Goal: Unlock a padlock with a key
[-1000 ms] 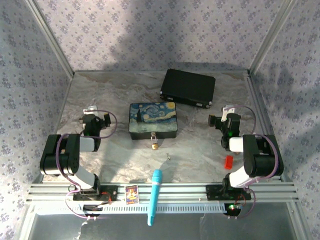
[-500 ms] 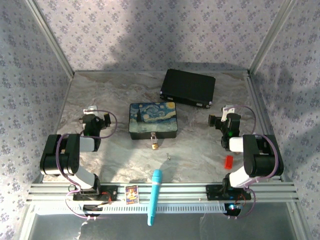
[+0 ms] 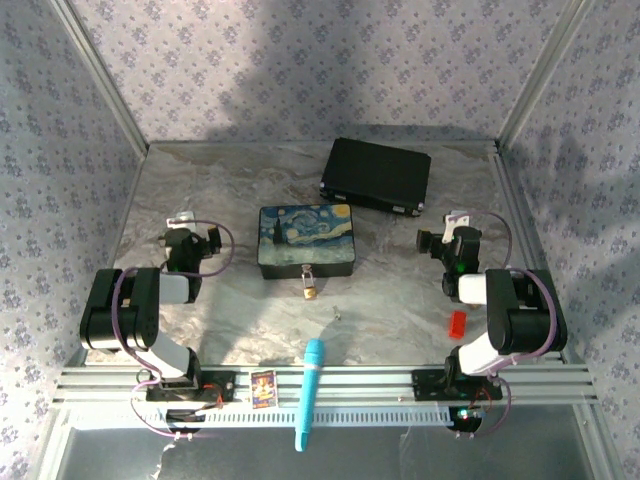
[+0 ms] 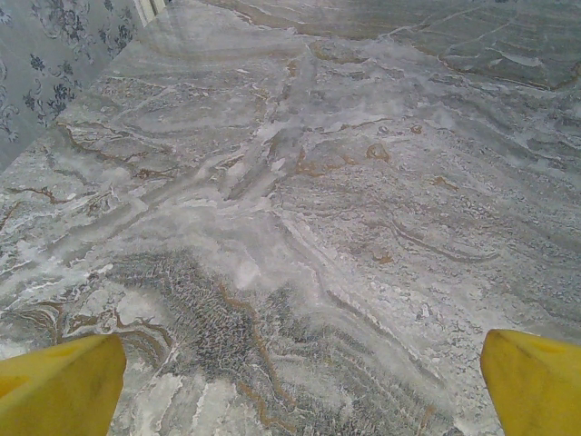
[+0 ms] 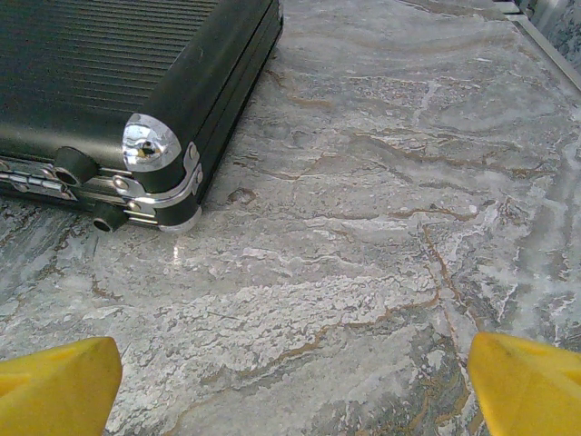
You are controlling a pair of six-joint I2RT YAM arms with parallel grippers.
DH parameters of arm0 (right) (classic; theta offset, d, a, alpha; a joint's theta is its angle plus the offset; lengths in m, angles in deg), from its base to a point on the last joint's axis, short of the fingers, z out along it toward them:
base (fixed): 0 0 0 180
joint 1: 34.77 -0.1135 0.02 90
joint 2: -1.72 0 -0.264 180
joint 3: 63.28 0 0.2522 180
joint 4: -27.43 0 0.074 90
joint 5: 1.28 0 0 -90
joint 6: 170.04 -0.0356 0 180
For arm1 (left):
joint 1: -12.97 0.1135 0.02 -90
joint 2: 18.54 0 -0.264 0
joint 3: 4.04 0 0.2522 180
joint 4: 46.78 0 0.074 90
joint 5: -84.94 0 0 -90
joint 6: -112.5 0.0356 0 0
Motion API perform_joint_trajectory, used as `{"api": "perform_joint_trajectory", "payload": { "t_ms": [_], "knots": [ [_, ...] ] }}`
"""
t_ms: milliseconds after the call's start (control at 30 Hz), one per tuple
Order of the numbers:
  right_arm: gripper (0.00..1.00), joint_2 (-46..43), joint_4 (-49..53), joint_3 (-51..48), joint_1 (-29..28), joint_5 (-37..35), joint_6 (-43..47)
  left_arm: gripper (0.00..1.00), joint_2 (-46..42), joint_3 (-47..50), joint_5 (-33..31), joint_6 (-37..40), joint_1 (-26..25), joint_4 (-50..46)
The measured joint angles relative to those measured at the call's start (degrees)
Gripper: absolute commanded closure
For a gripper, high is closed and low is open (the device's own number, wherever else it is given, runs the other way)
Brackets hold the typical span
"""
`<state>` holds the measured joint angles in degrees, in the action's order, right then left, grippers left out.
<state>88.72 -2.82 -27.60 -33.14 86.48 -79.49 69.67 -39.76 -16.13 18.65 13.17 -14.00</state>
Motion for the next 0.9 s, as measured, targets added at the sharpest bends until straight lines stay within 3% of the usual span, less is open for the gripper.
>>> {"api": "perform_joint_trajectory", "payload": {
  "t_ms": [300,500,600,767,900],
  "knots": [
    [0.01,-0.1,1.0,0.5,0.0,0.7,0.4,0.00,-0.9,0.0,0.0,0.0,0.0,-0.6],
    [0.01,-6.2,6.9,2.3,-0.2,1.6,1.1,0.00,-11.4,0.0,0.1,0.2,-0.3,-6.0],
    [0.01,-11.3,14.9,4.9,-0.3,1.4,-0.7,0.00,-17.9,-1.1,-0.1,-1.4,-0.8,-12.3],
    [0.01,-17.4,29.9,13.8,1.9,5.5,-8.0,0.00,-25.6,-7.6,0.0,-15.8,-0.6,-27.8],
    [0.01,-22.7,38.5,14.8,1.7,10.1,-11.1,0.00,-29.0,-9.0,6.6,-27.6,-0.3,-35.2]
  ]
}}
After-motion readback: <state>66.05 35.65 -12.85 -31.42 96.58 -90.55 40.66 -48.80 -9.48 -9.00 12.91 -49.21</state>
